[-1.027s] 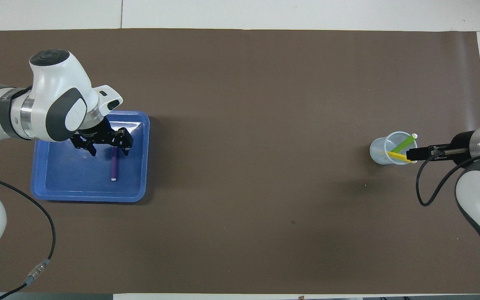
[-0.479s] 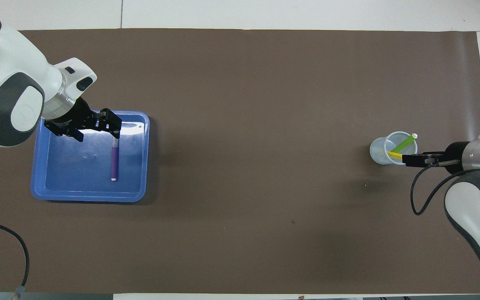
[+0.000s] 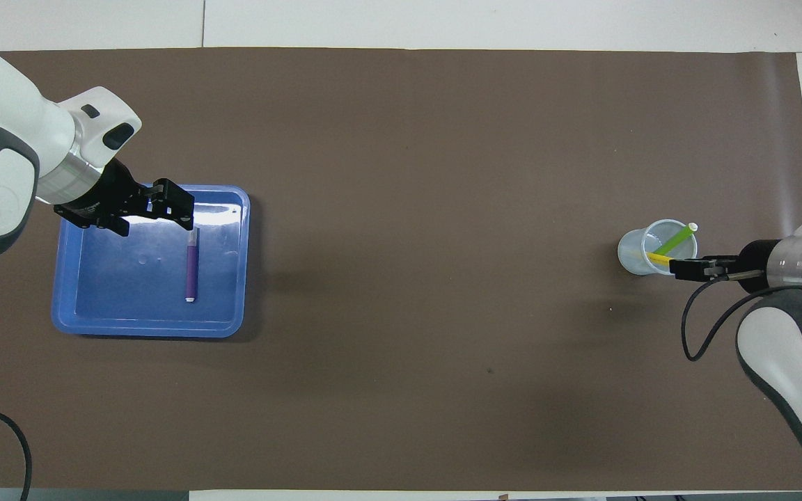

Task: Right arm passes pens to left for tray arrangement
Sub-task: 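Grasp the yellow pen in the cup with the right gripper while the left gripper rises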

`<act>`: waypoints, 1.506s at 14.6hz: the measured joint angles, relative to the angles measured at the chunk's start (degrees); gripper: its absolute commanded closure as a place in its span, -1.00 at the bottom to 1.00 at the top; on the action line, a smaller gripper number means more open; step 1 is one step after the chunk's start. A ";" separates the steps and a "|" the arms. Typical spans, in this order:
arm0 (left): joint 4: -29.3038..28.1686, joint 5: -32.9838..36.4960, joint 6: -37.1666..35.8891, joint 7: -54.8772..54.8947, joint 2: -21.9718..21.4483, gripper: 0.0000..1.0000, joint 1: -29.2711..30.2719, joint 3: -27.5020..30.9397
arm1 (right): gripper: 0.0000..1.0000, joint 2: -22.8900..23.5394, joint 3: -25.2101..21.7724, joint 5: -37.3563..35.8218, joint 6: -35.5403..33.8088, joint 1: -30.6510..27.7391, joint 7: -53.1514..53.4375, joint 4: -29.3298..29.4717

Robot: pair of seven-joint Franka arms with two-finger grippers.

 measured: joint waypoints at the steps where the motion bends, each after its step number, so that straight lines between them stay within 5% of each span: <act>1: -0.04 -2.28 -0.02 -1.07 -1.07 -1.00 0.01 0.12 | -0.27 0.00 0.00 0.30 0.20 0.00 -0.11 -0.11; 6: -0.16 -8.89 -0.02 -4.29 -3.58 -1.00 0.03 0.23 | 0.89 0.00 0.00 0.57 1.35 0.00 -0.20 -0.80; 7: -0.17 -9.27 -0.02 -4.33 -3.73 -1.00 0.03 0.23 | 1.00 0.00 0.00 0.63 1.43 0.00 -0.38 -0.84; 16: -1.89 -12.78 0.03 -4.52 -4.26 -1.00 0.11 0.35 | 1.00 -0.09 0.00 3.29 1.56 0.00 -0.69 -0.43; 22: -2.39 -17.86 0.03 -5.48 -4.38 -1.00 1.94 0.60 | 1.00 -1.25 0.00 4.06 -9.96 0.00 2.06 6.18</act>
